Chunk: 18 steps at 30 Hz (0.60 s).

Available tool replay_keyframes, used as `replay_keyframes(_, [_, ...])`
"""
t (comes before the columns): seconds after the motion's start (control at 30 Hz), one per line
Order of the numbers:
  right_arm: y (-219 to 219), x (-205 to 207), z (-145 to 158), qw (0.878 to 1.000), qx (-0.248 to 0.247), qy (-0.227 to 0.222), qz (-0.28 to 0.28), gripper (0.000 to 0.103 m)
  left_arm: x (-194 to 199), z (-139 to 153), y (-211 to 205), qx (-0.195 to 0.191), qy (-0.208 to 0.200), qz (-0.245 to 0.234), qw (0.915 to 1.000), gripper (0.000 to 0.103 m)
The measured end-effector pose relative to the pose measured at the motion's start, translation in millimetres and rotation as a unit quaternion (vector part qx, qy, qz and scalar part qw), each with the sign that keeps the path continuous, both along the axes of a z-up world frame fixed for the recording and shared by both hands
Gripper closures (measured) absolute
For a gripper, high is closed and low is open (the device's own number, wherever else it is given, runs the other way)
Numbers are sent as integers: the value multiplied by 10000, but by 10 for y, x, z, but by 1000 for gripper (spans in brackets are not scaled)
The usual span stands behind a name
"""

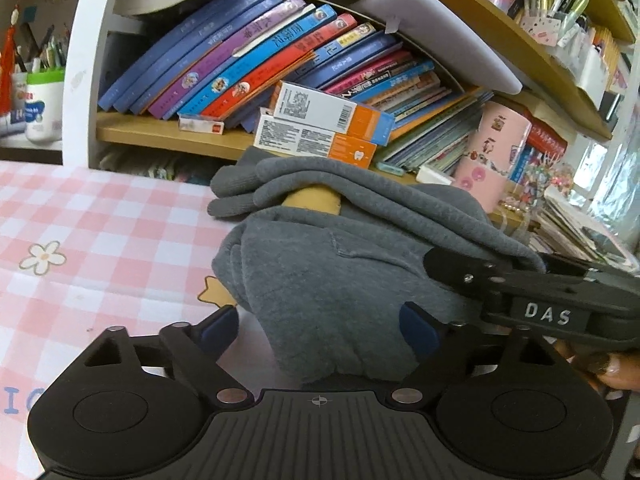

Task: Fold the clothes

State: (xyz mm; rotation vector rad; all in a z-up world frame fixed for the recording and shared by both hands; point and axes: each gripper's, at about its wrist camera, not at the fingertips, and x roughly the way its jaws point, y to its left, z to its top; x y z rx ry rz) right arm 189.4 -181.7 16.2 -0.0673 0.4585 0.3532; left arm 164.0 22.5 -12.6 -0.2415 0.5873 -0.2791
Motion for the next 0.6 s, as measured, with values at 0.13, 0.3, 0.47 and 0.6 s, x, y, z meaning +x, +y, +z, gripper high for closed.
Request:
replay_keyframes(0.13, [-10, 3, -18, 10000, 12, 1, 35, 27, 8, -6, 21, -160, 72, -97, 9998, 23])
replay_keyframes(0.3, [-99, -12, 44, 9993, 287, -126, -182, 60, 27, -18, 59, -584, 254, -422, 9971, 48])
replay_keyframes(0.47, [-244, -41, 135, 9966, 587, -308, -487, 75, -1, 4, 37, -1037, 467, -878, 9896, 67])
replay_keyframes(0.6, [-389, -116, 281, 9920, 971, -565, -575, 79, -130, 95, 5, -1006, 298, -982, 9896, 72])
